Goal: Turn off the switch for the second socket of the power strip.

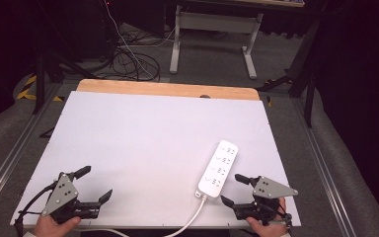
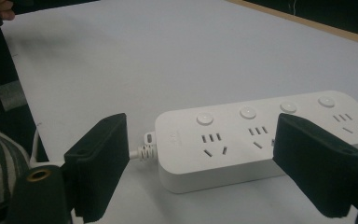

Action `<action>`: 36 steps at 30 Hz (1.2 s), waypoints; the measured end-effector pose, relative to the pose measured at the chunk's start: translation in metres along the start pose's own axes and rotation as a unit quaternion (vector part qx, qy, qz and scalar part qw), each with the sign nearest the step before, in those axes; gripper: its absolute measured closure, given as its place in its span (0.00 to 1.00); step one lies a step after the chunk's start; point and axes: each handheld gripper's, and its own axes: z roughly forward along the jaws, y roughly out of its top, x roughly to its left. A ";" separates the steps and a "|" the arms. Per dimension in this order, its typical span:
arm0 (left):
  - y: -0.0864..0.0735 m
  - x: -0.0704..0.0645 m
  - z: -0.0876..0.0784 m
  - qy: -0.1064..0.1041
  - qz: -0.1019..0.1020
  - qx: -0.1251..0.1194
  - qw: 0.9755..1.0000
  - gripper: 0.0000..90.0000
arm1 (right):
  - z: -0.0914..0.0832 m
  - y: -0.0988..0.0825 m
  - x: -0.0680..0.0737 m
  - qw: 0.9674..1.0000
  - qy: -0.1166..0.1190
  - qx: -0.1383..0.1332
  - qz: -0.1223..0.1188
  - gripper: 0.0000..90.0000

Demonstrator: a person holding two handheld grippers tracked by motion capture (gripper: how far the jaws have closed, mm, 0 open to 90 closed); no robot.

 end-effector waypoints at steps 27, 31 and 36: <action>0.002 -0.001 -0.003 0.002 0.002 -0.001 1.000 0.09 | 0.001 0.011 0.001 0.999 0.000 0.032 0.002 0.40; 0.002 0.000 -0.004 -0.001 0.002 -0.002 1.000 0.09 | 0.003 0.021 -0.001 0.999 0.001 0.040 0.002 0.47; 0.003 0.001 -0.004 0.005 0.004 -0.006 1.000 0.09 | 0.006 0.030 -0.004 0.999 0.003 0.045 0.002 0.52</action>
